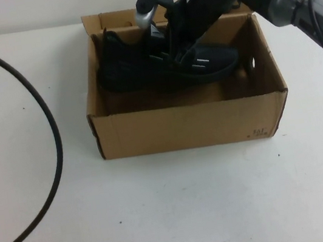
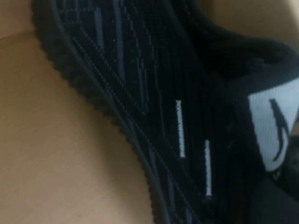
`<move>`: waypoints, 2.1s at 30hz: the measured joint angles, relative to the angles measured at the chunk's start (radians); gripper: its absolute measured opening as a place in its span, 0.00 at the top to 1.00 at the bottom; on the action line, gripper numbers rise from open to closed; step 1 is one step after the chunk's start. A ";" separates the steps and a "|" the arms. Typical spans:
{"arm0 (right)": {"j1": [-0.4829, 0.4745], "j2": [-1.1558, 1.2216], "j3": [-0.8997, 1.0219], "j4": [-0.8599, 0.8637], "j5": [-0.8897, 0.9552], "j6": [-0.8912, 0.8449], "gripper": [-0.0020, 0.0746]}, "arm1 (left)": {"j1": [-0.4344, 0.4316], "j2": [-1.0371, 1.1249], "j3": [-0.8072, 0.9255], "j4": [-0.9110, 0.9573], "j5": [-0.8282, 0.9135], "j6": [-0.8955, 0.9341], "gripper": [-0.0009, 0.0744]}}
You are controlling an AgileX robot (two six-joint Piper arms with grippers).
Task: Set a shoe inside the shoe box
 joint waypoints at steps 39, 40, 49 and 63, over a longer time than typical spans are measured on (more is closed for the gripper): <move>-0.096 -0.520 -0.006 -0.020 0.245 0.343 0.99 | -0.376 -0.167 0.005 0.481 0.038 0.100 0.99; -0.101 -0.557 -0.006 -0.025 0.254 0.360 0.99 | -0.398 -0.185 0.017 0.534 0.013 0.035 0.99; -0.101 -0.943 0.188 -0.015 0.160 0.388 1.00 | -0.416 -0.373 0.326 0.869 -0.315 -0.526 0.99; -0.101 -1.752 1.458 0.043 -0.466 0.389 1.00 | -0.416 -0.456 0.561 0.805 -0.632 -0.755 0.99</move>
